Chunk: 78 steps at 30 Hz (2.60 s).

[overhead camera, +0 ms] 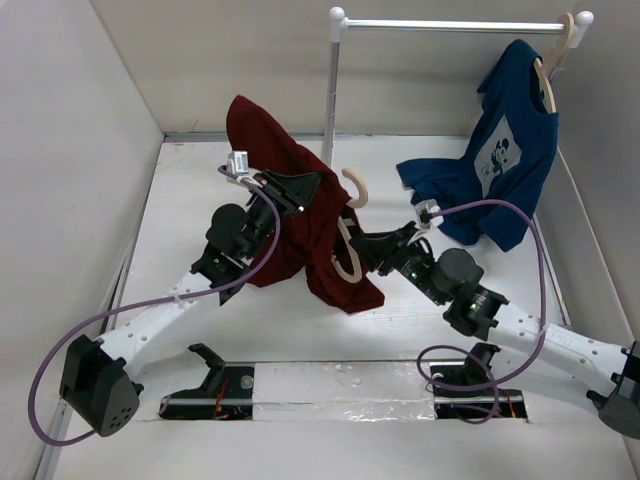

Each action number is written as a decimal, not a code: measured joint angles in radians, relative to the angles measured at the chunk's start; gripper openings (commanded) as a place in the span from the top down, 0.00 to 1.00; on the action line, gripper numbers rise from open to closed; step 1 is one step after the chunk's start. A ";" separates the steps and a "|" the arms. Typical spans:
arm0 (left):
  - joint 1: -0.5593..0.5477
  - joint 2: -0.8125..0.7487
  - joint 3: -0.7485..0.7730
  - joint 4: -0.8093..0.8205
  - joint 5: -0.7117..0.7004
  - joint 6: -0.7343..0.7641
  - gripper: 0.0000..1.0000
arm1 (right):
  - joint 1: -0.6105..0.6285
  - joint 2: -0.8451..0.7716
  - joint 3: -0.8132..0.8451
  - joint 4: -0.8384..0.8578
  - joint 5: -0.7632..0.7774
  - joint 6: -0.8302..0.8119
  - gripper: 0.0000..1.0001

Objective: Place the t-shirt on the hanger

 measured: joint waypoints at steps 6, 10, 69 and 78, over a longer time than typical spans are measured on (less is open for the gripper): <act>0.001 -0.032 -0.010 -0.051 0.042 -0.005 1.00 | -0.007 -0.100 0.000 -0.081 0.018 0.016 0.37; 0.001 -0.055 -0.009 -0.068 0.057 -0.005 1.00 | -0.017 -0.174 -0.011 -0.100 0.018 0.018 0.82; 0.011 0.099 0.004 0.330 -0.039 0.054 1.00 | 0.072 -0.238 -0.243 -0.288 0.012 0.277 1.00; 0.016 0.134 -0.155 0.384 0.026 -0.037 1.00 | 0.072 -0.100 0.063 -0.466 -0.018 0.203 1.00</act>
